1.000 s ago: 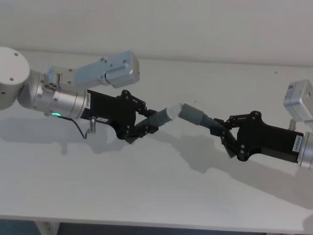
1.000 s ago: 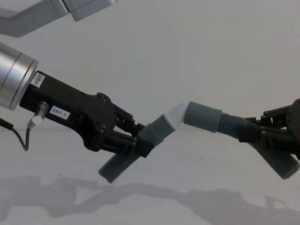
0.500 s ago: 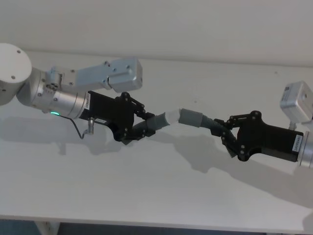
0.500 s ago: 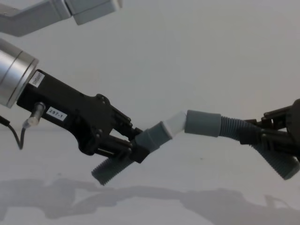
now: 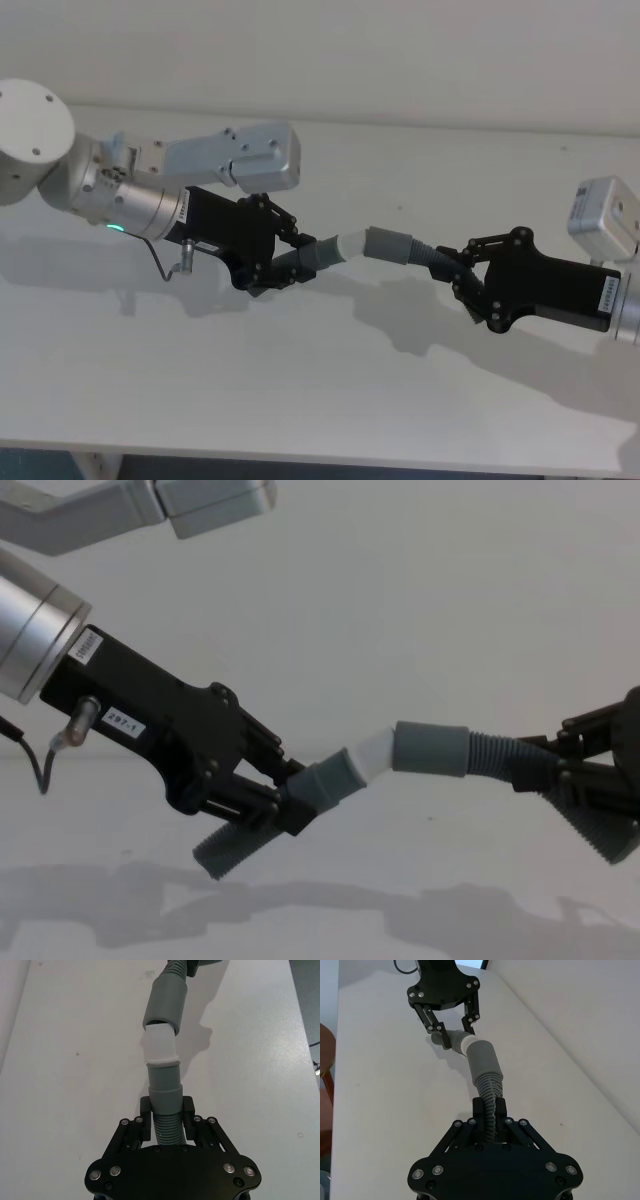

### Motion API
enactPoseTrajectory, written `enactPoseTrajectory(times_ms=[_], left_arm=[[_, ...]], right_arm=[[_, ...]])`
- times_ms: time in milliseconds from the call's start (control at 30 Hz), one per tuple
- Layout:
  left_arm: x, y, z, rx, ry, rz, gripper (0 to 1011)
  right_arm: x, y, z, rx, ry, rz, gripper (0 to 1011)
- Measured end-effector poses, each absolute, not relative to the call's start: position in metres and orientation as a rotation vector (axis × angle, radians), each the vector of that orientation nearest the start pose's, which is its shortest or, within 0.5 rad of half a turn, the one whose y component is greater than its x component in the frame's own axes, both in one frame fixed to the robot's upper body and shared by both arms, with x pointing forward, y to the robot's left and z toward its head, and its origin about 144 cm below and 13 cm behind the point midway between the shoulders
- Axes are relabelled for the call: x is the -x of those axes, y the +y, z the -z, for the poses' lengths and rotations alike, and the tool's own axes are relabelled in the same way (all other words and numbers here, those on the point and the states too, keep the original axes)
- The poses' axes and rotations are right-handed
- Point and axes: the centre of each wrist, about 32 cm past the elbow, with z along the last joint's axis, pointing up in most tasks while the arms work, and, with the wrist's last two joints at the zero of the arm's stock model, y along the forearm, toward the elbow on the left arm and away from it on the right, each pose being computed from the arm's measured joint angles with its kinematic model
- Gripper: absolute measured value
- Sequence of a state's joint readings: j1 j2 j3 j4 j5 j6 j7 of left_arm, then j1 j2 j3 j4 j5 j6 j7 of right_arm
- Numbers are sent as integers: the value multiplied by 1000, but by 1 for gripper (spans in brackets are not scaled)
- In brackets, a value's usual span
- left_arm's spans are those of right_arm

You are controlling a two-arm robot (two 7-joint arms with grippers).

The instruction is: Use both hands to pick up one end of the pipe from the table, align the ends, and insert them.

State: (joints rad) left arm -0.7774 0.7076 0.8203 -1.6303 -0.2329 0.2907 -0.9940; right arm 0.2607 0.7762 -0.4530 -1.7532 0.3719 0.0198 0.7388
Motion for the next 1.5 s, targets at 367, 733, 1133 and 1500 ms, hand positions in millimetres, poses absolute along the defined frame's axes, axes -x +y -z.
enactPoseTrajectory(times_ms=[367,733,1133,1500], left_arm=[[-554,225,-1337,-708,-344,-92,354],[-555,221,-1341,-739,-356,-75,354],[-557,217,-1348,-786,-385,-51,354],[-558,212,-1355,-836,-419,-23,354]], right_arm=[[-482,-294,-1257,346,-342,375,133],[-482,-293,-1261,374,-391,349,133],[-481,-290,-1265,412,-432,332,133],[-481,-288,-1267,437,-458,328,133]])
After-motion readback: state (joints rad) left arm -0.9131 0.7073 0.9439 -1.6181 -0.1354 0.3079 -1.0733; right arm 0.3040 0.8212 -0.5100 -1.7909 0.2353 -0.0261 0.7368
